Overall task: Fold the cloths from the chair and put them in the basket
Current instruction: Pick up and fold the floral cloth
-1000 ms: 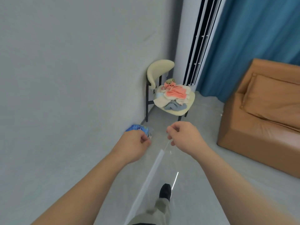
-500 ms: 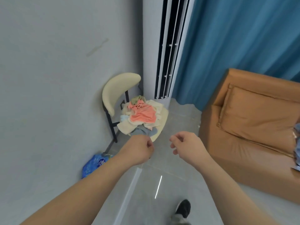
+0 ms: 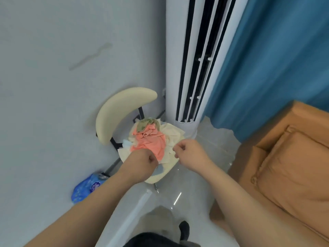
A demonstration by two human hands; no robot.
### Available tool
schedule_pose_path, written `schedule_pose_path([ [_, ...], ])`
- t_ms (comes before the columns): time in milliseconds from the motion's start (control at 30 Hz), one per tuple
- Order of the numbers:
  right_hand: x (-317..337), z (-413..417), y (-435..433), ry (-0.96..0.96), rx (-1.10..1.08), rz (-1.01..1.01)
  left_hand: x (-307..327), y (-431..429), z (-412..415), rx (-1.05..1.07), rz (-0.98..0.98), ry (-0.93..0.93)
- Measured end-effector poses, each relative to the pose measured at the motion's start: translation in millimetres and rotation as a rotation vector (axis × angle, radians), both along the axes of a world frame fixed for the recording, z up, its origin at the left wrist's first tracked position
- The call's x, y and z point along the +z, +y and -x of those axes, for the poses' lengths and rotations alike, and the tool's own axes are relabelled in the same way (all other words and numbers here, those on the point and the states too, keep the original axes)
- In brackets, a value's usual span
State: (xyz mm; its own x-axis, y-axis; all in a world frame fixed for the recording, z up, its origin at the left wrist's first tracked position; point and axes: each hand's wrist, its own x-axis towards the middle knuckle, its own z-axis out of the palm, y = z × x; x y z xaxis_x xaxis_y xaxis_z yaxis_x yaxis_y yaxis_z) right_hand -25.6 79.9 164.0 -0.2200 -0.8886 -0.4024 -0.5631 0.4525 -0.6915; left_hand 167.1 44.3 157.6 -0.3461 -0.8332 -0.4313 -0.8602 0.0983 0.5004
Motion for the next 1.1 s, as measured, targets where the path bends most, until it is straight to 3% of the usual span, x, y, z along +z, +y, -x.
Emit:
schedule_pose_path([
  [500,-24,89,-213,0.244,0.443,-0.101,-48,-161,71,0.326,-0.064,0.056],
  [900,-73,108,-313,0.174,0.899,-0.141,-56,-155,99,0.971,-0.083,-0.043],
  [1100,-100,113,-335,0.260,1.072,-0.078,-65,-141,151,1.168,-0.093,0.032],
])
